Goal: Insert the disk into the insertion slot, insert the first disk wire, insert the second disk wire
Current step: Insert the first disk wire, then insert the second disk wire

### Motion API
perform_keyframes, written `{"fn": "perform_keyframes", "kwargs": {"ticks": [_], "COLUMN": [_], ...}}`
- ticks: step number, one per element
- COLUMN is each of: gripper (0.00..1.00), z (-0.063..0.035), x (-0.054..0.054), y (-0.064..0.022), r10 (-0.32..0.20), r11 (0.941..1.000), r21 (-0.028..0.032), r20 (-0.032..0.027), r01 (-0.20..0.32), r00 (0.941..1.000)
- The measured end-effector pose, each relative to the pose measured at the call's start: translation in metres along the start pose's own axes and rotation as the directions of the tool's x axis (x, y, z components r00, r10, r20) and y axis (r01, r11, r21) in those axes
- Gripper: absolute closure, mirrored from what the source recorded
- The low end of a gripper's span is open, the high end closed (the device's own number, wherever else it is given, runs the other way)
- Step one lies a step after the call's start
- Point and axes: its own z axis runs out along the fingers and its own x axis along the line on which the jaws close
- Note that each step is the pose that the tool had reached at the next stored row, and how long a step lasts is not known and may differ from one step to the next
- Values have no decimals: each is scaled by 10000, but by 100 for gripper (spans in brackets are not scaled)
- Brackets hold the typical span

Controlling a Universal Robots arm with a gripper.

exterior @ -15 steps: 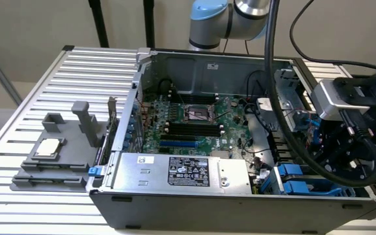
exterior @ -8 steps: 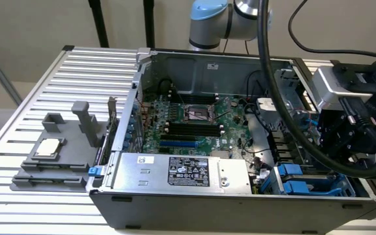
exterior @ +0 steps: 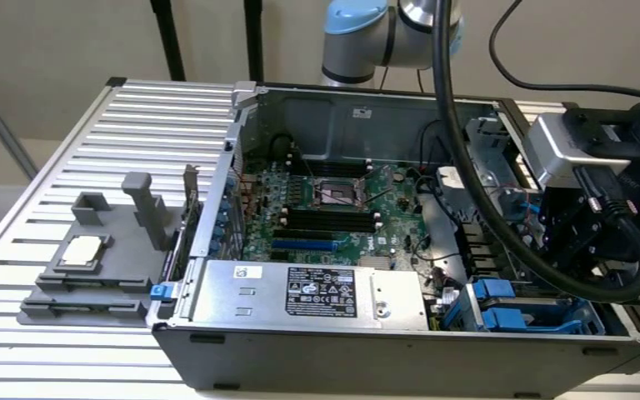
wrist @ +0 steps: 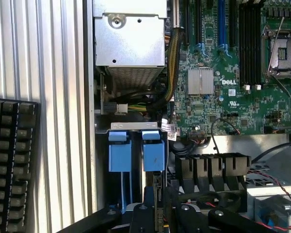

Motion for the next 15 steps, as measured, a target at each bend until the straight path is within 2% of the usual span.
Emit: {"fn": "perform_keyframes", "kwargs": {"ticks": [10, 12, 14, 15], "gripper": [75, 75, 75, 75], "z": [0, -3, -48, -135], "x": [0, 1, -2, -11], "y": [0, 28, 48, 56], "r10": [0, -2, -5, -9], "r11": [10000, 10000, 10000, 10000], "r21": [2, 42, 51, 50], "r20": [-1, 3, 8, 11], "r01": [0, 2, 5, 9], "r00": [10000, 10000, 10000, 10000]}}
